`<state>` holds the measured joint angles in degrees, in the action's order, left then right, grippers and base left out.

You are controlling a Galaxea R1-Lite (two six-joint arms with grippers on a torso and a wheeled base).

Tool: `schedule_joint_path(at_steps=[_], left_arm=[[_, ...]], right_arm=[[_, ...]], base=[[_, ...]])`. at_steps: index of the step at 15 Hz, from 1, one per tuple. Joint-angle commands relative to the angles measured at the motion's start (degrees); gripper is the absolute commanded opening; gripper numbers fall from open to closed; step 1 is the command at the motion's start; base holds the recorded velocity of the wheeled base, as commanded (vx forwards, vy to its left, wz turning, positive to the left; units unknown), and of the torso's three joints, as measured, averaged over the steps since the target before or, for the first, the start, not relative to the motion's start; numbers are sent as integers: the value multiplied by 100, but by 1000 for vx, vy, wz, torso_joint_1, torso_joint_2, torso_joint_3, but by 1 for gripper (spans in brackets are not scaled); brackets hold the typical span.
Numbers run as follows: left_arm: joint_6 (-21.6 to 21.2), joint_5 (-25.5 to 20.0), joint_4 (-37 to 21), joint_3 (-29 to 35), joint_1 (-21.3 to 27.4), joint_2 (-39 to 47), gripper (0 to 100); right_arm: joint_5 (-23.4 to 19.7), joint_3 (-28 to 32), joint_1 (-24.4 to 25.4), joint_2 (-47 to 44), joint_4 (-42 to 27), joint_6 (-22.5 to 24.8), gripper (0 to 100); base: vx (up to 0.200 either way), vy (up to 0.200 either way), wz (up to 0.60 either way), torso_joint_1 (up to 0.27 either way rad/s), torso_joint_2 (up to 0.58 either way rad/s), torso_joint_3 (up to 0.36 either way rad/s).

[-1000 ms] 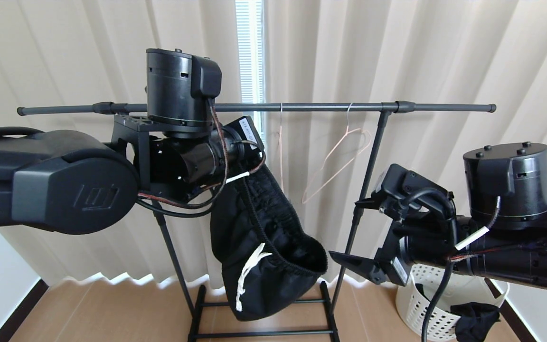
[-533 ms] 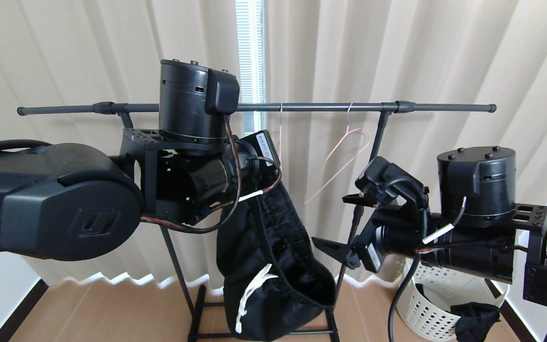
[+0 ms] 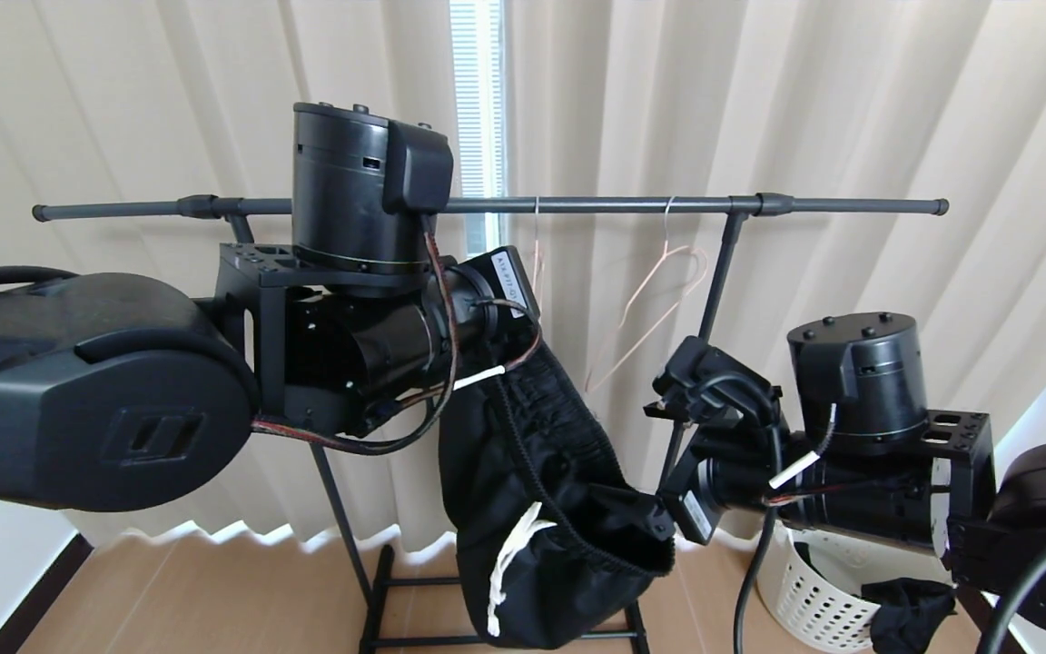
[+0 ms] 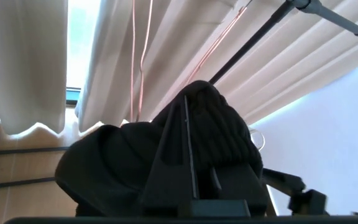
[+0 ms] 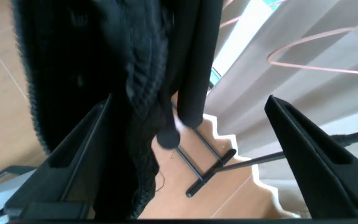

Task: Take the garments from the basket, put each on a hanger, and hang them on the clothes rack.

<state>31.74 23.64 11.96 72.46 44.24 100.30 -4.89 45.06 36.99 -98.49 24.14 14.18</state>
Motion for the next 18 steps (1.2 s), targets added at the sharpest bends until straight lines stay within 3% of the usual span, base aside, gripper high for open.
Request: schedule_joint_path(at_steps=[1,4,5,8,13,18], left_arm=[[-2,1,-1,-13,6,-81,0],[-116,-26,-1,-136,6,-231,0],[-125,-35,-1,-171,6,-231,0],[-160,-52,-1,-180,-3,-204,0],[-353,-316,-1,-364,-152,-152,0],[-670,-465,8,-584,-170,-37,0]], right_arm=[[5,30,2,-267,3,6,100],[5,65,-7,-417,56,-3,100],[5,56,2,-443,223,-3,0],[93,38,-104,-452,434,6,0],[295,179,-842,-136,434,173,0],[313,276,-1027,75,434,182,0]], base=[[0,0,0,0,0,0],[0,0,0,0,0,0],[0,0,0,0,0,0],[0,0,0,0,0,0],[0,0,0,0,0,0],[0,0,0,0,0,0]])
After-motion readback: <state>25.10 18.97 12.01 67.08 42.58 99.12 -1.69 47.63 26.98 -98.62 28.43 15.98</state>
